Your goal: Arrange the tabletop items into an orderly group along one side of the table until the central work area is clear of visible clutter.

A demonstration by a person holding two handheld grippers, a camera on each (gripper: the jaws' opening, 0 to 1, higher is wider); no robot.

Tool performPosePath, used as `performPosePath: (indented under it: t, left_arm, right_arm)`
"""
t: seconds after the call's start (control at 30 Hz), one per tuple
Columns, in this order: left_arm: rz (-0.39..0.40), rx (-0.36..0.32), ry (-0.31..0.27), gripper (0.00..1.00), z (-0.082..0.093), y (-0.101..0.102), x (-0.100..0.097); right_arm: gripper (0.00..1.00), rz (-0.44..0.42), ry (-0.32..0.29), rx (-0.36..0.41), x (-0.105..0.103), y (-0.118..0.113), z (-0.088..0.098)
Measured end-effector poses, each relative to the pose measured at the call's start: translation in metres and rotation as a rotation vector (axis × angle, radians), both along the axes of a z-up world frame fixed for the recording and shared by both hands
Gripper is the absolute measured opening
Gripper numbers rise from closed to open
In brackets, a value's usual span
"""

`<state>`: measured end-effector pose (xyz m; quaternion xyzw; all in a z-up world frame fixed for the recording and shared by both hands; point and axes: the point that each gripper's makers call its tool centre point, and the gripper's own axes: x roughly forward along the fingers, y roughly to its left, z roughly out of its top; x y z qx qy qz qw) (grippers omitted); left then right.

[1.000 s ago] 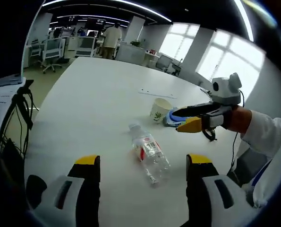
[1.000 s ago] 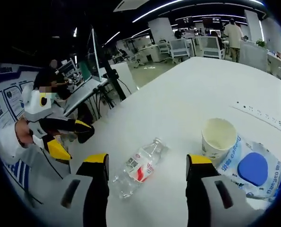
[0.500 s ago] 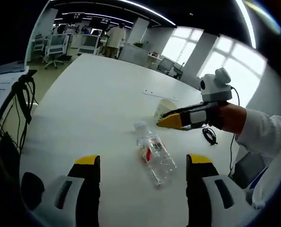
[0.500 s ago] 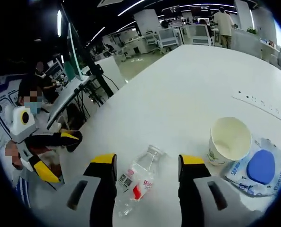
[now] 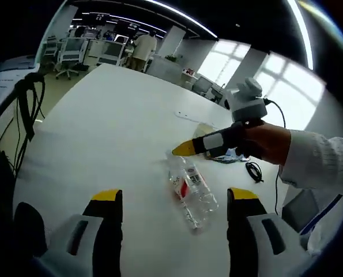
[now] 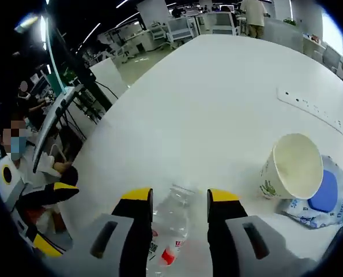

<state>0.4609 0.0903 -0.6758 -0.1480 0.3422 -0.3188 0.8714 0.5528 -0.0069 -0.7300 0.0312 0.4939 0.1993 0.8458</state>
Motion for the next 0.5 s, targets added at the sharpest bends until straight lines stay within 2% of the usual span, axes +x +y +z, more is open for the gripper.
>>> performPosePath:
  t: [0.2, 0.5]
  left_arm:
    - [0.011, -0.042, 0.006, 0.75, -0.005, -0.003, -0.002]
    - [0.012, -0.083, -0.002, 0.74, -0.007, -0.011, -0.003]
  right_arm:
    - [0.29, -0.028, 0.026, -0.015, 0.003, 0.005, -0.008]
    - [0.29, -0.062, 0.057, -0.056, 0.006, 0.002, -0.016]
